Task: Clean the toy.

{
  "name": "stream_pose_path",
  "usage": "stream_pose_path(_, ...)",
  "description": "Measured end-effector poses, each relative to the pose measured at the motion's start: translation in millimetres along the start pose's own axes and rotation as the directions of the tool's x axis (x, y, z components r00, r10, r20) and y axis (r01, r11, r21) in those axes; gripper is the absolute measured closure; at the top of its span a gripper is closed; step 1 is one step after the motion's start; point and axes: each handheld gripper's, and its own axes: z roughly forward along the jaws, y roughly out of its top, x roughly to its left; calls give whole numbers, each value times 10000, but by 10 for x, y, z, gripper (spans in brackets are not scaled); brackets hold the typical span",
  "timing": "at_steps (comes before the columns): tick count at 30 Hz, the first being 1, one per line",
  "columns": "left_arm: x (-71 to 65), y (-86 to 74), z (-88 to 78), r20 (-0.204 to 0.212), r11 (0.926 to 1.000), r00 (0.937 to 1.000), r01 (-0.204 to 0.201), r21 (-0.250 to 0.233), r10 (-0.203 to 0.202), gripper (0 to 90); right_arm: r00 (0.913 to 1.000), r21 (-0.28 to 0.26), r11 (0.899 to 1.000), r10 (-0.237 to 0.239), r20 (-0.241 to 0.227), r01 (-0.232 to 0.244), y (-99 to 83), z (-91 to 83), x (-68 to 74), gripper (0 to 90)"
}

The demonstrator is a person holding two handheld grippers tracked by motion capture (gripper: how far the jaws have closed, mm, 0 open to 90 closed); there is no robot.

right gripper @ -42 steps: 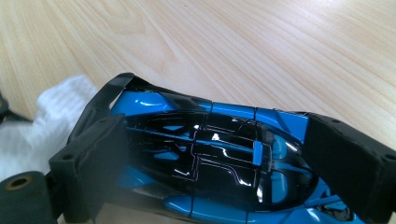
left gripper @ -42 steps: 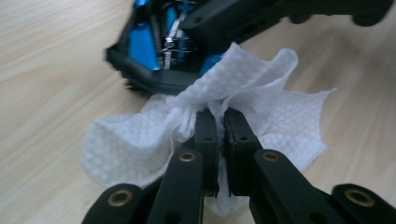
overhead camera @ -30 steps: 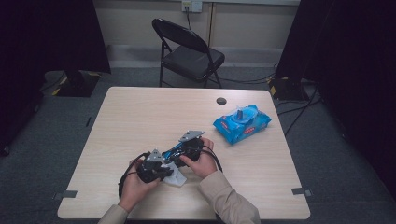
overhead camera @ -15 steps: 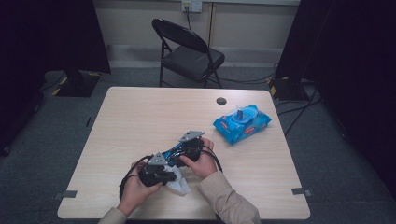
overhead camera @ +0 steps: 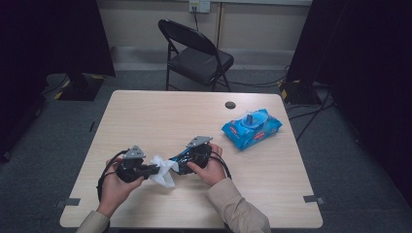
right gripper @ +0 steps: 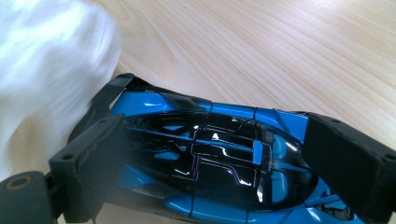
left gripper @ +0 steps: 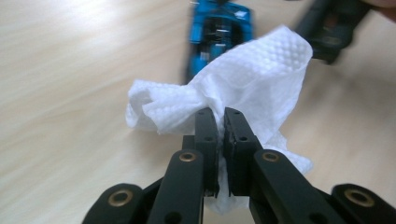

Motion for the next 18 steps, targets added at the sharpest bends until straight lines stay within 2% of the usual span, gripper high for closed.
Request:
stream_pose_path(4, 119, 19, 88, -415, 9993, 9985, 360, -82, -363, 855, 10000, 9, 10000, -13, -5, 13, 2, 1, -2, 70)
stream_pose_path(7, 153, 51, 217, -741, 9991, 9964, 411, 66, -405, 854, 10000, 4, 10000, 7, -6, -7, 0, 0, -1, 70)
stream_pose_path(8, 154, 60, 269, -733, 9988, 9961, 493, 66, -487, 854, 10000, -4, 10000, 6, -6, -6, -1, 0, -1, 70)
stream_pose_path(14, 66, 95, 552, -782, 9988, 9965, 321, 378, -291, 848, 10000, -10, 10000, 6, -6, -6, -2, 0, -2, 69)
stream_pose_path(16, 38, 107, 599, -864, 9985, 9962, 192, 503, -148, 847, 10000, -1, 10000, 11, -1, -11, -1, -1, -1, 70)
stream_pose_path(18, 50, 97, 611, -776, 9984, 9965, 352, 446, -317, 848, 10000, -13, 10000, 9, 1, -9, -2, -1, -5, 70)
